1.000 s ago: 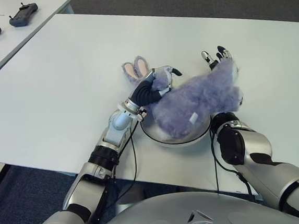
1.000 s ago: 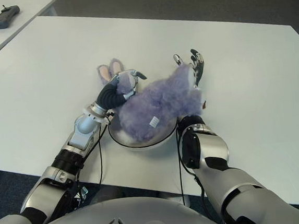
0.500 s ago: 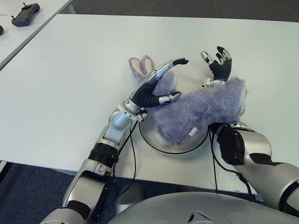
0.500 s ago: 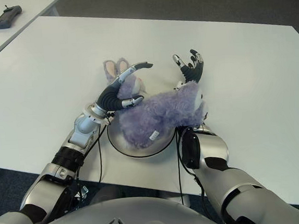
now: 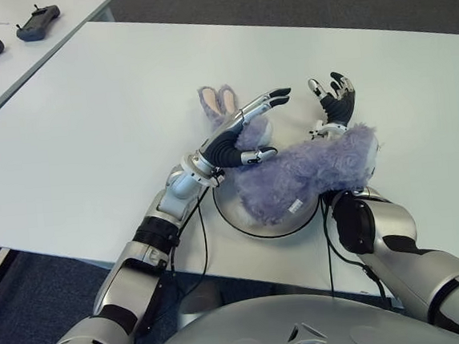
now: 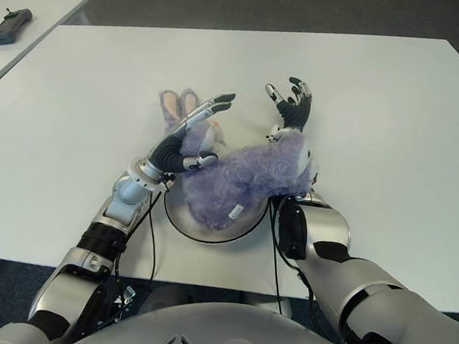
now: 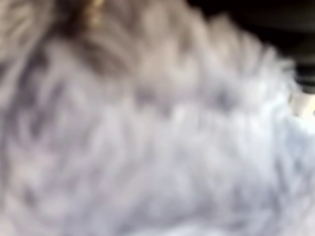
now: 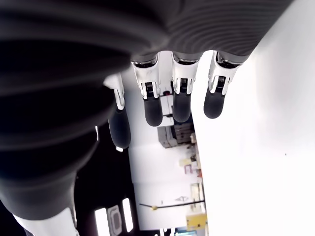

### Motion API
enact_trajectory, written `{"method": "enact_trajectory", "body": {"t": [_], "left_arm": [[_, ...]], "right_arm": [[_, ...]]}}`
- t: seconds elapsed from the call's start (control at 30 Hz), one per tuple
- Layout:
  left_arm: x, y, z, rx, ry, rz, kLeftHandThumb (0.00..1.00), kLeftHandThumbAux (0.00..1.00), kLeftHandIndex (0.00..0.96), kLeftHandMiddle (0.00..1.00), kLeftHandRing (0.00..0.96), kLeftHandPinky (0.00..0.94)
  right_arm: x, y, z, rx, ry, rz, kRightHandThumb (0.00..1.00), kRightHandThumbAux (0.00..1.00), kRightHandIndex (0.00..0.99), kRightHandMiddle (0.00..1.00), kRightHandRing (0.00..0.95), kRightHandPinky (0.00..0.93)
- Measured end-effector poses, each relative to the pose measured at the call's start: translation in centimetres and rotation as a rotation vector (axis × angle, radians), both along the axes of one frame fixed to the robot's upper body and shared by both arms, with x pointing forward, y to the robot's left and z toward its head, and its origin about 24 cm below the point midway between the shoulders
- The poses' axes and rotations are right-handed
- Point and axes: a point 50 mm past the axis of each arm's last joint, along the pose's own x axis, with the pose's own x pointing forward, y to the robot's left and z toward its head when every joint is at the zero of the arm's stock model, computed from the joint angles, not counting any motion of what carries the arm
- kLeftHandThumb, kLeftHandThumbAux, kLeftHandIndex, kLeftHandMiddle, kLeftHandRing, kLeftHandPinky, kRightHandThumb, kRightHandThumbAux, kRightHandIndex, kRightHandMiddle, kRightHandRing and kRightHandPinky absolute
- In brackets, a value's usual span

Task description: Put the doll into the plate.

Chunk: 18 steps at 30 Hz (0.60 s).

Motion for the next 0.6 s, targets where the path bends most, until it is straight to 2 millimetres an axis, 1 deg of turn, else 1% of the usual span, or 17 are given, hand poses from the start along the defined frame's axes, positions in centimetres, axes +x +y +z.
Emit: {"method": "enact_trajectory", "body": {"t": [0.37, 0.5, 0.6], "left_arm": [[0.02, 0.12, -0.01, 0.01, -0.003, 0.001, 0.276, 0.277, 0.0, 0.0, 0.0, 0.0], [0.03, 0.13, -0.01, 0.01, -0.003, 0.002, 0.264, 0.279, 0.0, 0.0, 0.0, 0.0], [0.03, 0.14, -0.01, 0.01, -0.004, 0.002, 0.259, 0.283, 0.0, 0.0, 0.0, 0.0]], "right_arm": [[0.0, 0.07, -0.02, 0.002, 0.0, 0.001, 0.074, 0.792, 0.282, 0.15, 0.103, 0.127], [0.0, 0.08, -0.02, 0.002, 0.0, 0.001, 0.075, 0.791, 0.275, 0.149, 0.106, 0.128], [0.0, 0.08, -0.02, 0.002, 0.0, 0.001, 0.057, 0.787, 0.257, 0.148, 0.107, 0.127]]}}
